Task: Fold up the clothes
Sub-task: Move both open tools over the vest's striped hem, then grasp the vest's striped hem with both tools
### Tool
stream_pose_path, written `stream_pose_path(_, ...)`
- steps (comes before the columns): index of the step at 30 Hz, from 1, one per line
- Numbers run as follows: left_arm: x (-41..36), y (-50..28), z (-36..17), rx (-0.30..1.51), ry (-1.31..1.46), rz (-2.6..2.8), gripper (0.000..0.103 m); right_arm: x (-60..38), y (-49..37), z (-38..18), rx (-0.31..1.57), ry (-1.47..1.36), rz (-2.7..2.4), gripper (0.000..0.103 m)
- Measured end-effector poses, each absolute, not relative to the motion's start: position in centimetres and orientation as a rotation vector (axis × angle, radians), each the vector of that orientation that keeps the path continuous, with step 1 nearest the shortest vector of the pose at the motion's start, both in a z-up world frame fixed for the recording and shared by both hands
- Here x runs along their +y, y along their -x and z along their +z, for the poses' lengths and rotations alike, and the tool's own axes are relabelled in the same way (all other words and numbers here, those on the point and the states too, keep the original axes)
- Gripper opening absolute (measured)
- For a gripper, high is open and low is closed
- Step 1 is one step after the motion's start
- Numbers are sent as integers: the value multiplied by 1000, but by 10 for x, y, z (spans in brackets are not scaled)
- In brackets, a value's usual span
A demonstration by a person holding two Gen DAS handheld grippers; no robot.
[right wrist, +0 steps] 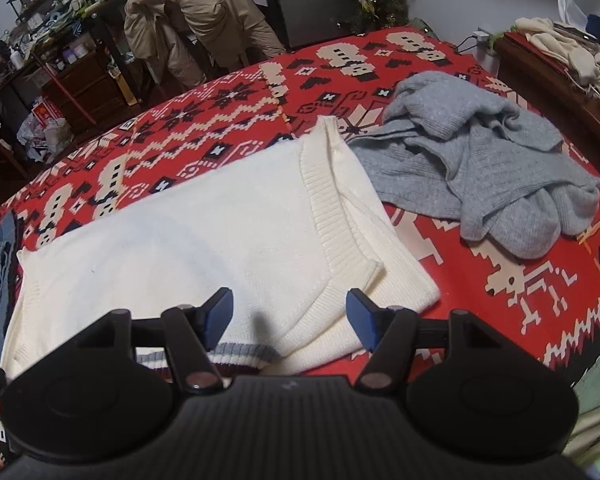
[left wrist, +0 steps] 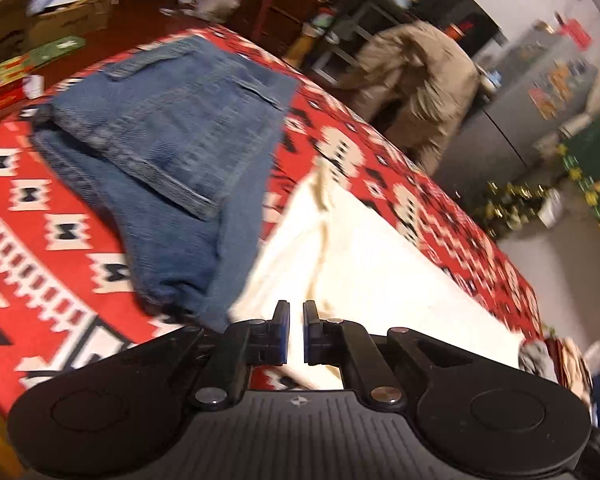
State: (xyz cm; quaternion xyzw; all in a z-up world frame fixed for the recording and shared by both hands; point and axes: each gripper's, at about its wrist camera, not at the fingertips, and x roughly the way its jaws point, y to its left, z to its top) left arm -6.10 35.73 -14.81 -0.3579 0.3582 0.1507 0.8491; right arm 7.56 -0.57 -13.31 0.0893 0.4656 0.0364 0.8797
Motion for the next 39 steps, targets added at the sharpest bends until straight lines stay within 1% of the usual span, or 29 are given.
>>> stream_pose_path(5, 349, 52, -161, 851, 671, 368, 3, -1, -77, -132, 969, -163, 79, 72)
stream_pose_path(9, 340, 52, -156, 857, 609, 376, 2, 0, -78, -134, 983, -155, 79, 73)
stream_pose_path(10, 337, 52, -154, 850, 597, 370, 2, 0, -78, -134, 982, -153, 80, 73)
stream_pose_path(11, 334, 53, -152, 843, 584, 365, 6, 0, -78, -133, 980, -154, 81, 73)
stream_pose_path(13, 330, 50, -151, 824, 608, 291, 6, -1, -77, -132, 976, -162, 85, 74)
stream_pose_path(14, 328, 49, -150, 813, 619, 254, 6, -1, -77, -131, 975, -166, 87, 76)
stream_pose_path(15, 326, 46, -152, 824, 626, 235, 6, -1, -77, -131, 973, -169, 87, 79)
stream_pose_path(17, 323, 41, -161, 861, 619, 244, 6, -1, -77, -131, 969, -167, 84, 81)
stream_pose_path(21, 327, 46, -165, 887, 632, 277, 3, 1, -79, -133, 978, -157, 87, 81)
stream_pose_path(24, 337, 53, -165, 898, 678, 321, 3, 0, -80, -135, 987, -155, 84, 82)
stream_pose_path(26, 340, 58, -161, 881, 708, 335, 3, -1, -80, -134, 984, -158, 85, 82)
stream_pose_path(27, 341, 60, -159, 864, 724, 330, 5, 0, -79, -134, 981, -159, 86, 82)
stream_pose_path(32, 325, 54, -154, 844, 721, 254, 6, 7, -74, -131, 964, -133, 111, 83)
stream_pose_path(34, 316, 50, -152, 834, 715, 218, 6, 14, -71, -132, 996, -133, 167, 83)
stream_pose_path(35, 311, 48, -151, 827, 712, 183, 6, 18, -70, -133, 1014, -134, 199, 82)
stream_pose_path(37, 301, 44, -147, 815, 706, 112, 6, 27, -66, -137, 1053, -151, 238, 73)
stream_pose_path(38, 296, 42, -146, 808, 702, 76, 8, 32, -64, -139, 1069, -152, 249, 58)
stream_pose_path(39, 292, 39, -145, 804, 694, 52, 10, 39, -61, -140, 1081, -144, 271, 35)
